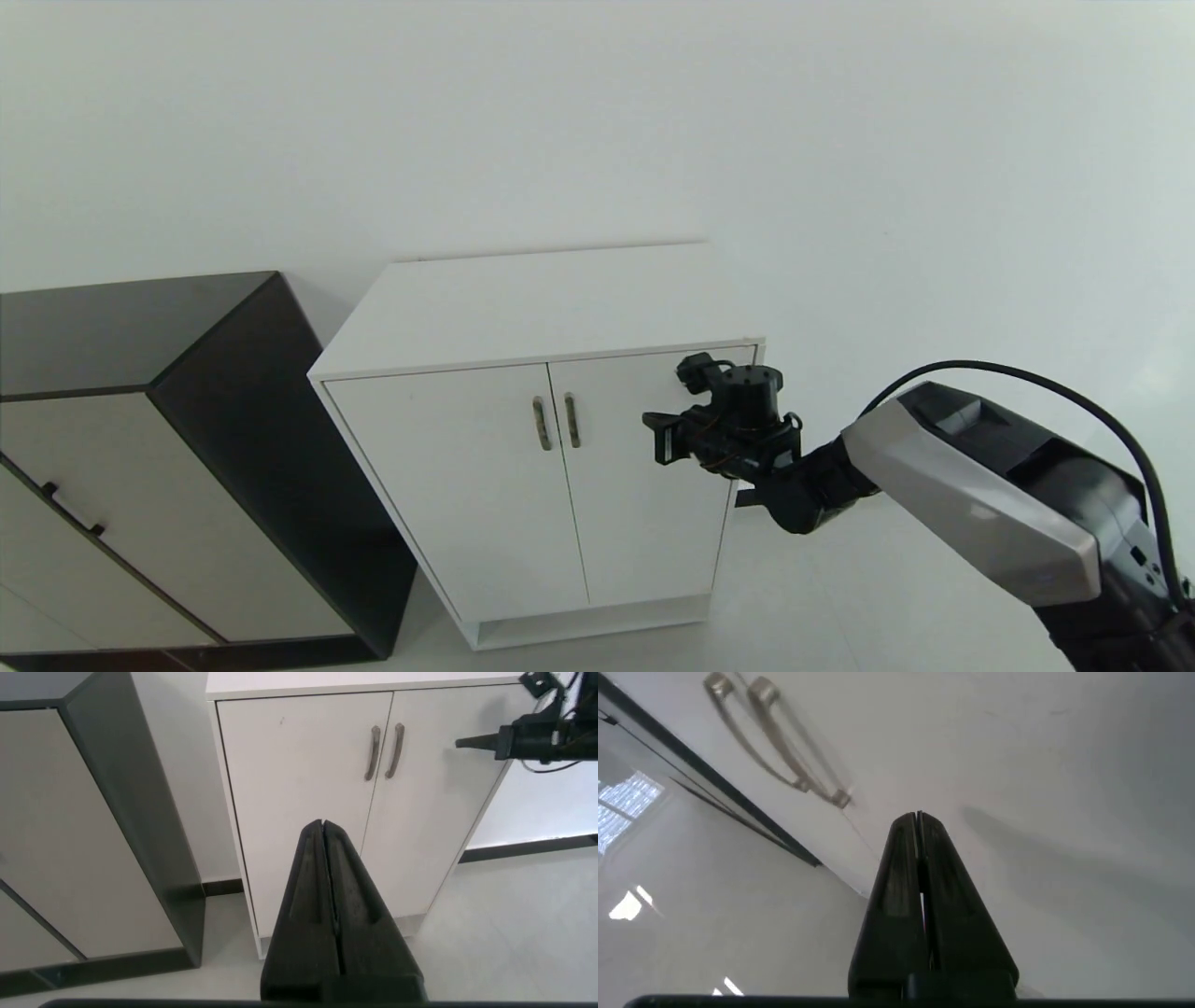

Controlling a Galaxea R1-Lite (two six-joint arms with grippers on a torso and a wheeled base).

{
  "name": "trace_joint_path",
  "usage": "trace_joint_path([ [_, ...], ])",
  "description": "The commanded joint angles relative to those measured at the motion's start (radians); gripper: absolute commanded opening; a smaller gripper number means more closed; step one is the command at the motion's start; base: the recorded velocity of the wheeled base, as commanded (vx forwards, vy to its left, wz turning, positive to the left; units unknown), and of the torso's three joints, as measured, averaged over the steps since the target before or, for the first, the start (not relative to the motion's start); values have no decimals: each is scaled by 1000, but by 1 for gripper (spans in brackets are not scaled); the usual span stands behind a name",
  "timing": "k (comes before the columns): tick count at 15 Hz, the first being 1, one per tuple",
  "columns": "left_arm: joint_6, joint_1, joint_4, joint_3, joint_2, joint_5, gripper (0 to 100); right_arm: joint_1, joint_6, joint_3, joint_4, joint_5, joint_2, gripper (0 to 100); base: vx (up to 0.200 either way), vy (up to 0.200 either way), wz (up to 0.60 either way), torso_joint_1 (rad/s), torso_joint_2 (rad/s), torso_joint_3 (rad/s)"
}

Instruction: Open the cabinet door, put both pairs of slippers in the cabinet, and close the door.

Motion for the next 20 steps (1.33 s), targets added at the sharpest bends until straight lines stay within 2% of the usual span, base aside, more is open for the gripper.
trace_joint_path([
  [1, 1, 0, 0, 0, 0, 2, 0, 12, -1, 252, -107, -2, -176, 0, 0, 0, 0, 0, 0, 0],
  [3, 1, 0, 0, 0, 0, 2, 0, 11, -1, 466, -171, -48, -316, 0, 0, 0, 0, 0, 0, 0],
  [6, 1, 0, 0, 0, 0, 0, 0, -16, 1, 761, -205, -320, -551, 0, 0, 0, 0, 0, 0, 0],
  [7, 1, 0, 0, 0, 0, 2, 0, -39, 1, 868, -205, -383, -638, 0, 0, 0, 0, 0, 0, 0],
  [8, 1, 0, 0, 0, 0, 0, 0, -49, -1, 919, -204, -417, -684, 0, 0, 0, 0, 0, 0, 0],
  [9, 1, 0, 0, 0, 0, 2, 0, -74, -1, 1036, -193, -504, -812, 0, 0, 0, 0, 0, 0, 0],
  [11, 1, 0, 0, 0, 0, 2, 0, -129, -2, 1172, -135, -598, -973, 0, 0, 0, 0, 0, 0, 0],
  [15, -1, 0, 0, 0, 0, 2, 0, -229, -2, 1356, -13, -624, -1215, 0, 0, 0, 0, 0, 0, 0],
  [19, -1, 0, 0, 0, 0, 2, 0, -227, -4, 1519, 82, -582, -1488, 0, 0, 0, 0, 0, 0, 0],
  [20, -1, 0, 0, 0, 0, 2, 0, -229, 4, 1523, 152, -564, -1591, 0, 0, 0, 0, 0, 0, 0],
])
